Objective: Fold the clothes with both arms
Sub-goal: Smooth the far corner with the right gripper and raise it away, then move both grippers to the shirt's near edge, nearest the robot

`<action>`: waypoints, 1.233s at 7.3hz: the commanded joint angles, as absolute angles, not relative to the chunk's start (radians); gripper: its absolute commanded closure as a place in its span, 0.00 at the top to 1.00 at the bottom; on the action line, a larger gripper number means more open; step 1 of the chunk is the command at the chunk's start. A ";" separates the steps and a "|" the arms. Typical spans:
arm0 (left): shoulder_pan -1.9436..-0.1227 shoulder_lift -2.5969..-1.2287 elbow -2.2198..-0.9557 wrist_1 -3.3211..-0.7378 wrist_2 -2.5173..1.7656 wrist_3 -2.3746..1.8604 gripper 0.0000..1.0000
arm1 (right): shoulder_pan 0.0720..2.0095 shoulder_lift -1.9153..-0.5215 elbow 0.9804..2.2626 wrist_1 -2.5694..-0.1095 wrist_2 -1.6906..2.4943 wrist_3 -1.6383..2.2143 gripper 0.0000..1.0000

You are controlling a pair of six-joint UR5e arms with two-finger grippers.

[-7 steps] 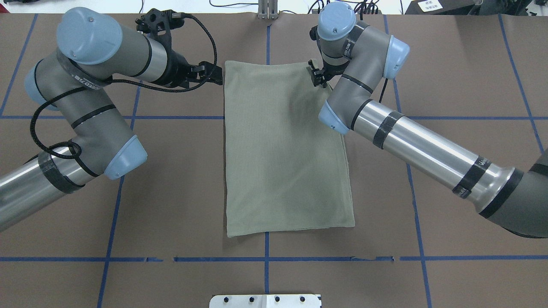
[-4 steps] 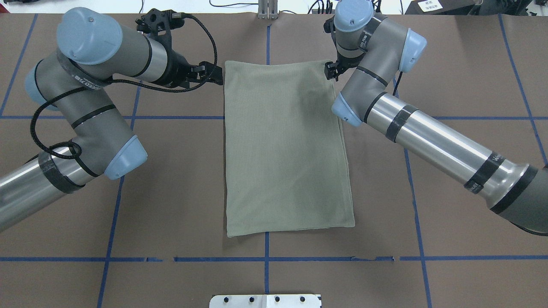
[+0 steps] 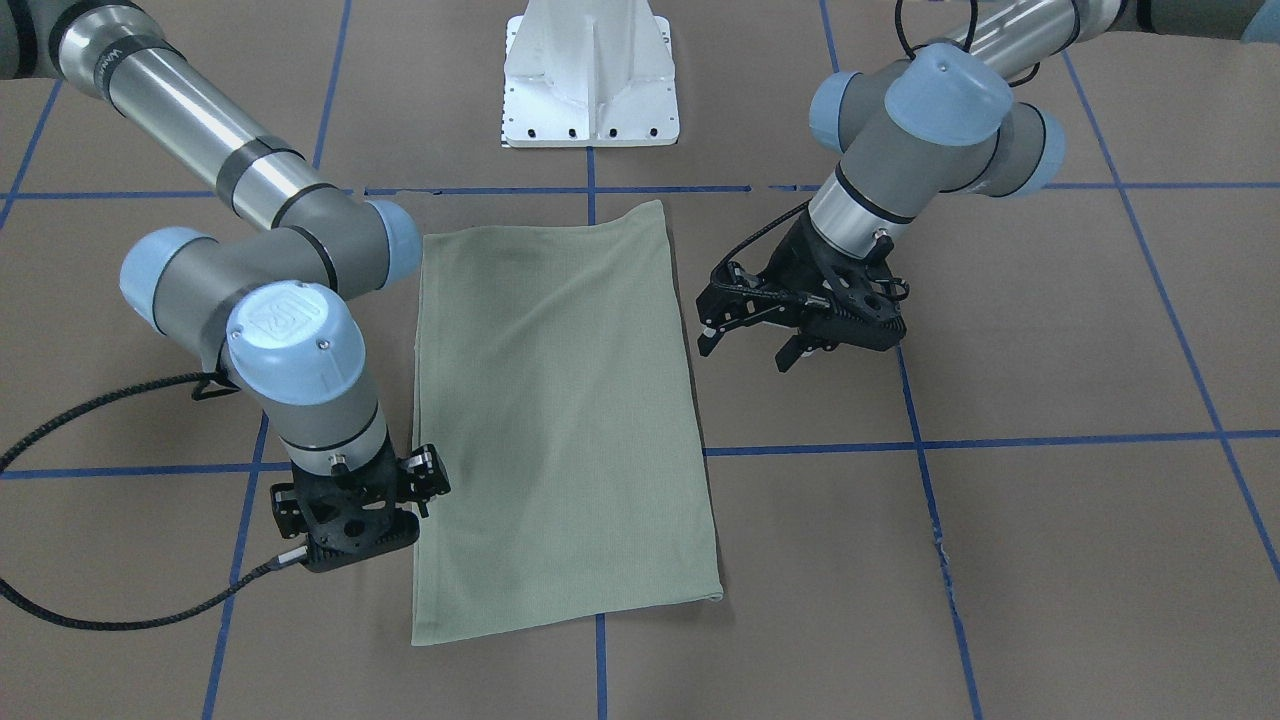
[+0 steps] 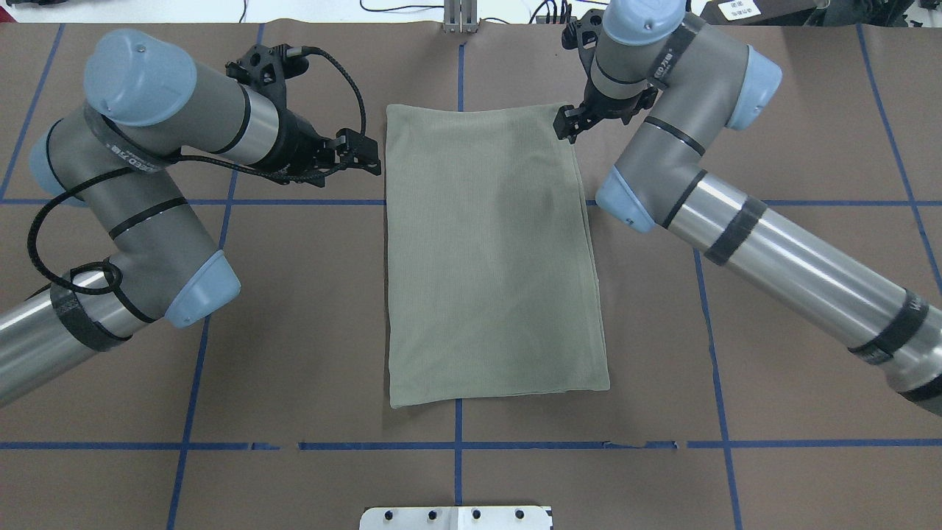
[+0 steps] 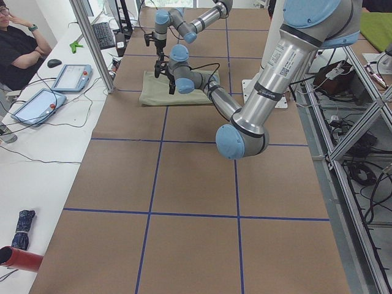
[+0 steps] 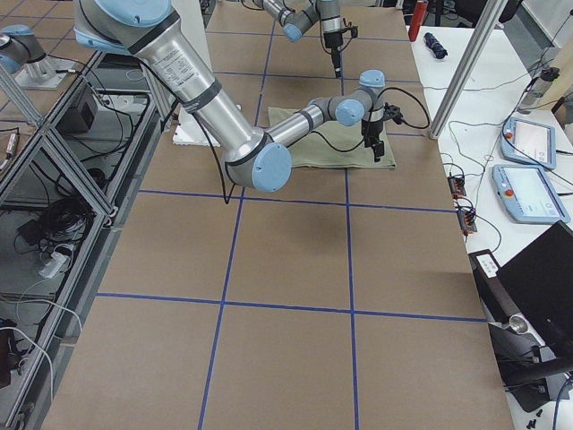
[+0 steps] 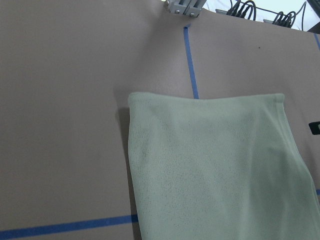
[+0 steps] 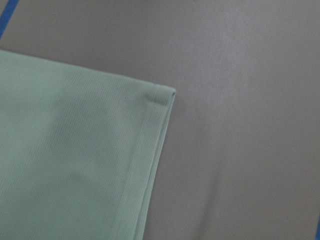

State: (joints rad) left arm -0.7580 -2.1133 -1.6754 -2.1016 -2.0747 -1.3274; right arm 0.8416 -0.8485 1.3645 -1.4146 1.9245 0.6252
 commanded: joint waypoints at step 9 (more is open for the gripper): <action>-0.296 -2.077 -1.815 -1.778 -1.769 -1.927 0.98 | 0.746 -1.095 1.778 -1.425 2.083 0.945 1.00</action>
